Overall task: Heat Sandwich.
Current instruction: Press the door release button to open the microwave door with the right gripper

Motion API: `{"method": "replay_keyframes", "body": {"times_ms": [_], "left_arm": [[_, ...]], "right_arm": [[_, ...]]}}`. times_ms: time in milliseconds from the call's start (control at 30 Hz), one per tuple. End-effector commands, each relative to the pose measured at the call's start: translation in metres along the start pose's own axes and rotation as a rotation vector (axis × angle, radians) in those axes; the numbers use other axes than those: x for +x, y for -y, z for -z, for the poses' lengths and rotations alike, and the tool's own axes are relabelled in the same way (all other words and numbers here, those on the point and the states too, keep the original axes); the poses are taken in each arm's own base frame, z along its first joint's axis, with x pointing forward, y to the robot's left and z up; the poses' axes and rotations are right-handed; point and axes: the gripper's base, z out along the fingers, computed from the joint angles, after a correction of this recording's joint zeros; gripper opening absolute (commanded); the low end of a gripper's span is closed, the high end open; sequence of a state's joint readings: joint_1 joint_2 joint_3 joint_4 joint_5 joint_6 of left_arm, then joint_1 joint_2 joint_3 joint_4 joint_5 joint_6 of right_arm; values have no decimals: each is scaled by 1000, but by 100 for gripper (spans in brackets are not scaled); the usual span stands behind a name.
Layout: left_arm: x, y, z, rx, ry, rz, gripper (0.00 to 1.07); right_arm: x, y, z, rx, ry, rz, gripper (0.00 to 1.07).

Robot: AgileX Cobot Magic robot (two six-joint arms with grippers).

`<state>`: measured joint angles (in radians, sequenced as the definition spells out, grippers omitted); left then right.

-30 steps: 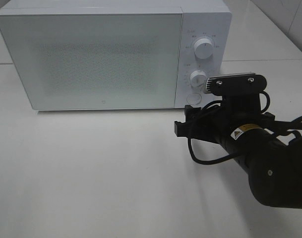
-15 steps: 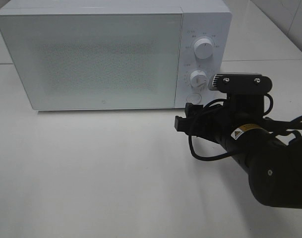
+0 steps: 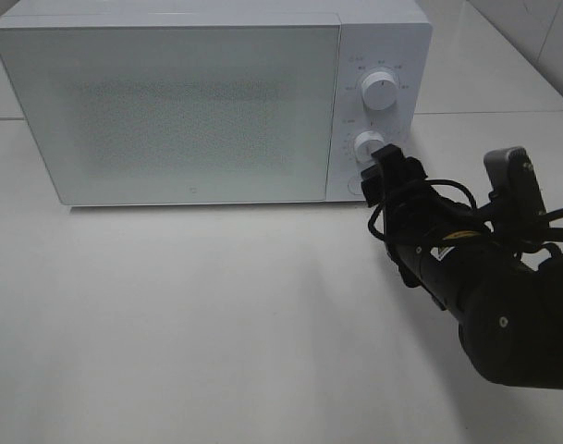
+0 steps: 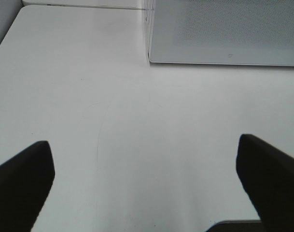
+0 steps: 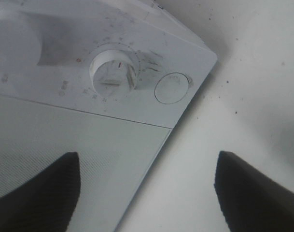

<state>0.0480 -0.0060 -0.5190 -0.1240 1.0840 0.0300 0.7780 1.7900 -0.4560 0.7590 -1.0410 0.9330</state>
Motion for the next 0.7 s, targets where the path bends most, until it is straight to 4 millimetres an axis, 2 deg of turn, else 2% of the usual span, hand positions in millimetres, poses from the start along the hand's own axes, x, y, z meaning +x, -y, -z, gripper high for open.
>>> {"method": "replay_keyframes", "body": {"times_ms": [33,100,200,233,267,367,400,433,533,567,600,700], "left_arm": [[1,0,1,3,24,1,98],[1,0,1,3,24,1,98],[1,0,1,3,24,1,98],[1,0,1,3,24,1,98],[1,0,1,3,24,1,98],[1,0,1,3,24,1,98],[1,0,1,3,24,1,98],[1,0,1,3,24,1,98],[1,0,1,3,24,1,98],[1,0,1,3,24,1,98],[1,0,1,3,24,1,98],[1,0,1,3,24,1,98]], "right_arm": [[1,-4,-1,-16,-4,-241,75],[1,-4,-1,-18,-2,-284,74],[1,-4,-1,-19,1,-368,68],[0,-4,-1,-17,5,-385,61],[0,-4,-1,-17,5,-385,61],[0,-3,-1,-12,7,-388,47],[-1,-3,-1,-8,14,-394,34],[-1,-3,-1,-8,14,-394,34],[-1,-2,-1,-4,18,-398,7],[-1,-2,-1,-4,18,-398,7],[0,-1,-1,8,11,-398,0],[1,1,-1,34,1,-397,0]]}}
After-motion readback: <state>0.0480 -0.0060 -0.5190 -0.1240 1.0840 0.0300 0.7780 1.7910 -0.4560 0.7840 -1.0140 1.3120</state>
